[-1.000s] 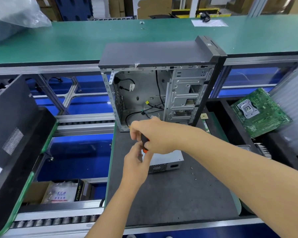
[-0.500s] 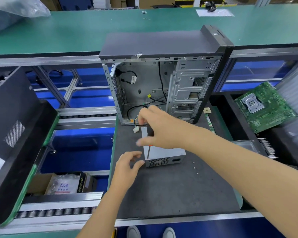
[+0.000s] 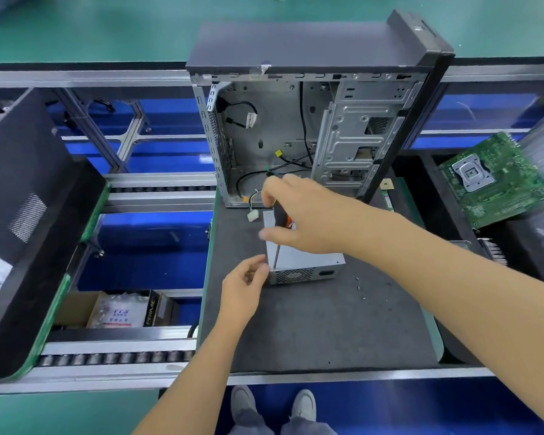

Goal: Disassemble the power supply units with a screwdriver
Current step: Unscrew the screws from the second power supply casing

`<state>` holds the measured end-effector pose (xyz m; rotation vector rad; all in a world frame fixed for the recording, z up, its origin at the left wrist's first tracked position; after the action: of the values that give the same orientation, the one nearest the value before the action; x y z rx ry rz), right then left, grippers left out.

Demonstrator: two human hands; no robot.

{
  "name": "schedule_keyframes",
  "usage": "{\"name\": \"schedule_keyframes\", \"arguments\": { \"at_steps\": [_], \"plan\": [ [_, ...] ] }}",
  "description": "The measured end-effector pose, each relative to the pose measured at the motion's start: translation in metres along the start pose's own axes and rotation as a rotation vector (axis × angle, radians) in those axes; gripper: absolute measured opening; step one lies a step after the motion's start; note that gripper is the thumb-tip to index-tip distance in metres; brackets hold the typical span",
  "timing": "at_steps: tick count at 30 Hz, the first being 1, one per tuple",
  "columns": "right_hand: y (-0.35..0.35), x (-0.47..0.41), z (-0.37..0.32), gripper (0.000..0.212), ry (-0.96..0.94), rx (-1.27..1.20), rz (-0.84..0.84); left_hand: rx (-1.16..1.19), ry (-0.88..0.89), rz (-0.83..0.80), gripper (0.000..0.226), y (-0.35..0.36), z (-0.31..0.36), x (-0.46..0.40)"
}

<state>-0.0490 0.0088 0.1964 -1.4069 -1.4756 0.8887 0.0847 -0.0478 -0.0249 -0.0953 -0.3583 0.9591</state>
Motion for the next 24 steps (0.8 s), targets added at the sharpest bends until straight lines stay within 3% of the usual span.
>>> {"name": "schedule_keyframes", "arguments": {
  "at_steps": [3,6,9,13,15,17,19,24],
  "plan": [
    [-0.004,-0.0048,0.0034,0.048,0.106,0.316,0.074,0.084,-0.099,-0.009,0.015,0.0027,-0.0027,-0.001],
    [-0.0026,-0.0073,0.0049,0.019,-0.034,0.091,0.022,0.136,-0.147,-0.022,0.016,0.0045,-0.0011,-0.0027],
    [-0.0041,-0.0043,0.0057,0.03,-0.041,-0.087,-0.057,0.121,-0.151,-0.013,0.015,0.0036,0.0004,-0.0036],
    [-0.008,-0.0066,0.0074,0.059,0.181,0.412,0.024,0.106,-0.161,-0.019,0.014,0.0032,-0.0009,-0.0049],
    [-0.0083,-0.0085,0.0064,0.043,0.114,0.399,0.035,0.101,-0.164,-0.023,0.014,0.0032,-0.0017,-0.0056],
    [-0.0067,-0.0071,0.0051,0.024,0.008,0.134,-0.011,0.107,-0.168,-0.022,0.015,0.0032,-0.0021,-0.0069],
    [-0.0057,-0.0045,0.0033,0.026,-0.012,-0.007,-0.045,0.109,-0.171,-0.02,0.015,0.0037,-0.0026,-0.0077],
    [-0.0073,-0.0061,0.0064,0.03,0.089,0.318,0.036,0.093,-0.175,-0.016,0.012,0.0041,-0.0022,-0.0071]
  ]
}}
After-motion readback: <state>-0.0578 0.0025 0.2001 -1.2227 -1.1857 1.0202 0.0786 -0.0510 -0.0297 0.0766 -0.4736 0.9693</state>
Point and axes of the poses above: each hand's wrist, its own x-axis away from the middle knuckle, its own y-axis out of the palm, z = x × y, the point moved 4 cm from there along -x, towards the middle knuckle, and after that the axes turned 5 degrees about -y, right-handed, at the moved point
